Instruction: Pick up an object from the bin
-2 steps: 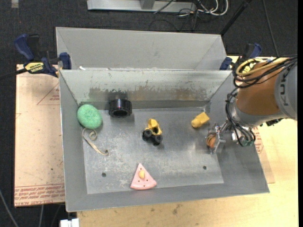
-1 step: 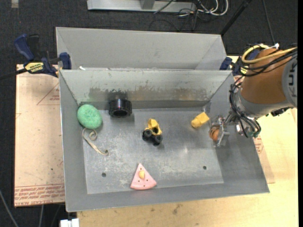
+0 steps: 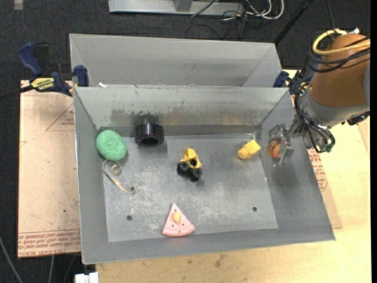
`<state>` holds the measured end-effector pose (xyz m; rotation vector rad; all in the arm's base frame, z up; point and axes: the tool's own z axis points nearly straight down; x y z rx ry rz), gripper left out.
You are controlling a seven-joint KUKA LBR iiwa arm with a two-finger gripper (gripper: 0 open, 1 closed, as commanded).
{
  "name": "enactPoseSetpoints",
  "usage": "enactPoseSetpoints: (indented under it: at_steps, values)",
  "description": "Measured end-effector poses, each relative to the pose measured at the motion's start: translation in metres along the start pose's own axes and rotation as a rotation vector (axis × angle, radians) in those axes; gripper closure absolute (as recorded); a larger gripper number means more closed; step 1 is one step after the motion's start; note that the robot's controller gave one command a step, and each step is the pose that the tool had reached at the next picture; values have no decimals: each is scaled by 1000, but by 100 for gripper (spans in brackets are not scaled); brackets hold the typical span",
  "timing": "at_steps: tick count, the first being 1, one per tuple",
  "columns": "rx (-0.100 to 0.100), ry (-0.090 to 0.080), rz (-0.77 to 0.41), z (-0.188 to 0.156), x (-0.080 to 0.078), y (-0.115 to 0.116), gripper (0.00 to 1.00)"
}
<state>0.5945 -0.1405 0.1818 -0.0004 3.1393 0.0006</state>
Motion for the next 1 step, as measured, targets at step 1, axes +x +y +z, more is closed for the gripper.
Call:
enactPoseSetpoints:
  at_steps: [1]
  values:
    - [1,-5,-25,-34,-9,19,100]
